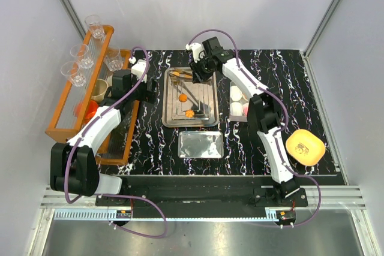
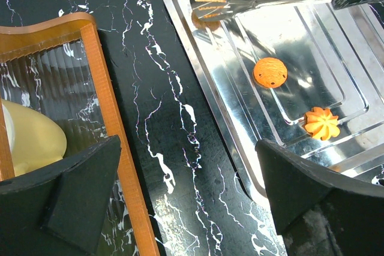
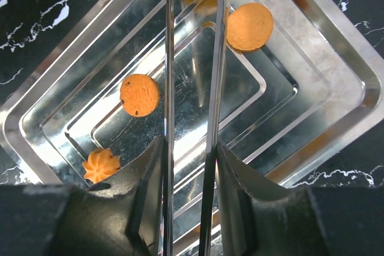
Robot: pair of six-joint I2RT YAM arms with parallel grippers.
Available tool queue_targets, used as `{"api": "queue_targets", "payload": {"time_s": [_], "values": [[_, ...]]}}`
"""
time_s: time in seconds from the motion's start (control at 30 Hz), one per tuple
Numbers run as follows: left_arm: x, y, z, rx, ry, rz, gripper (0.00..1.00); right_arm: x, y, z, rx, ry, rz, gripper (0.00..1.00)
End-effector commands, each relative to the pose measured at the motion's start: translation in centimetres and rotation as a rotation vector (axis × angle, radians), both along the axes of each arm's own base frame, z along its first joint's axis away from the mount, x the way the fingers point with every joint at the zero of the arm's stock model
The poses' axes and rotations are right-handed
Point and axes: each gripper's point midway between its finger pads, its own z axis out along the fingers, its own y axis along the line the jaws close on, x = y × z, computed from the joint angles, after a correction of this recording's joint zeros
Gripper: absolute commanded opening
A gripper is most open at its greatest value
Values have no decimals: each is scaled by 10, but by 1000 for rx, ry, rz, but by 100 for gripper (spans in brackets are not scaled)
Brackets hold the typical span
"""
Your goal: Pack the cookies
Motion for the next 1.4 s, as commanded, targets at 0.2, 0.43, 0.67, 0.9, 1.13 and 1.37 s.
{"api": "queue_targets", "payload": {"time_s": [0.2,0.43,0.67,0.9,1.13,1.37], "values": [[2,0,26,-1,-76,-4,99,-21,-8,86,55,-111,-16,8],[1,-1,28,-4,-80,-6,99,-45,-43,121,63,-157,-64,8],[1,-4,30,-17,-80,-21,99,-71,-111,128,44,-166,-162,8],[1,-6,29,-22,-74,-26,99,-98,-177,126,14,-174,-259,8],[1,-7,30,-28,-74,-30,99,-122,-227,117,-10,-178,-350,9],[-1,-7,31,-29,-76,-33,99,-143,-248,102,-21,-160,-381,9]]}}
